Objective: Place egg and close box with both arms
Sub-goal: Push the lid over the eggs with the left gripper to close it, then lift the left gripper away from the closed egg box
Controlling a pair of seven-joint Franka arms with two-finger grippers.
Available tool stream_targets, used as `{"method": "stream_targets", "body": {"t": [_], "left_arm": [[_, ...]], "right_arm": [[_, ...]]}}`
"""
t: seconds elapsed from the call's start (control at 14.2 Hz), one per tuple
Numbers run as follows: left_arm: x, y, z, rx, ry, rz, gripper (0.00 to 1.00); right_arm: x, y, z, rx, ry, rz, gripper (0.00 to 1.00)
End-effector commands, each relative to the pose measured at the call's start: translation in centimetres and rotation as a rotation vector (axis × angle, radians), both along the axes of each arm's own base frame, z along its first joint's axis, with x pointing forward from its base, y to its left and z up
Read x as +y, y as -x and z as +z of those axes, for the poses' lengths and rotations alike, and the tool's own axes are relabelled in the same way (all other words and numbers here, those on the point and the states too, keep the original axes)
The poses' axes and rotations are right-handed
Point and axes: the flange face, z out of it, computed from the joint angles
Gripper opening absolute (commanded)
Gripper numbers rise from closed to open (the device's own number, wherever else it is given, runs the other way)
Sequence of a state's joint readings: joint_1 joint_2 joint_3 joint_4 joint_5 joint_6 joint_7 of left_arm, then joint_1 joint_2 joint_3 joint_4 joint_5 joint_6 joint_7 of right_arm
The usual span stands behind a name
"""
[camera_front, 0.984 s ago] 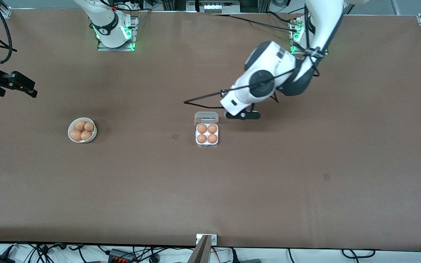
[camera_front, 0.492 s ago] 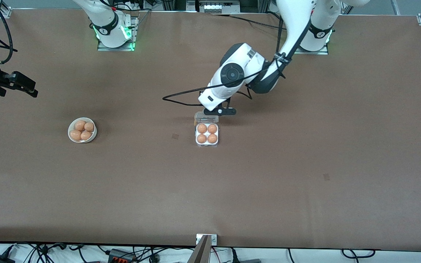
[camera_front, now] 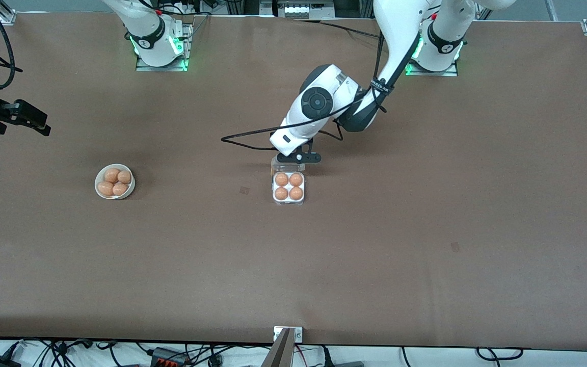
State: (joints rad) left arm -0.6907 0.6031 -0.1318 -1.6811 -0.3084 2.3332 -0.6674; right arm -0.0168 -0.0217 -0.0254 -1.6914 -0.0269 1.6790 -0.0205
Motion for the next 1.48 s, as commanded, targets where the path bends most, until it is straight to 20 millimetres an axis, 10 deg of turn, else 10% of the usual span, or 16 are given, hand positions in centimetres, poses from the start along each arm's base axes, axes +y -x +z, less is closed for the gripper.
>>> {"method": "stream_targets", "body": {"t": [0.0,0.63,1.12,1.27,1.34,1.41], "left_arm": [[0.9,-3.1,1.6,-0.051,0.035,-0.012,0.0],[3.7,-6.5,5.9,-0.102,0.049,0.043,0.0],[15.6,-9.7,14.5,0.097,-0.24,-0.155,0.04],[20.0,-11.2,18.3,0.146,-0.29,-0.186,0.35],[22.1,-11.5,20.1,0.159,-0.285,-0.202,0.99],[23.4,-11.7,21.2,0.154,-0.279,-0.208,1.0]], "right_arm": [[-0.1,0.6,0.5,0.008,0.004,0.015,1.0],[-0.1,0.0,0.0,-0.007,0.003,0.013,1.0],[-0.1,-0.3,-0.3,0.0,0.003,0.014,1.0],[0.2,-0.2,-0.3,0.001,0.004,0.021,1.0],[0.1,-0.3,-0.3,0.002,0.003,0.019,1.0],[0.0,-0.2,-0.4,0.008,0.002,0.019,1.0]]}}
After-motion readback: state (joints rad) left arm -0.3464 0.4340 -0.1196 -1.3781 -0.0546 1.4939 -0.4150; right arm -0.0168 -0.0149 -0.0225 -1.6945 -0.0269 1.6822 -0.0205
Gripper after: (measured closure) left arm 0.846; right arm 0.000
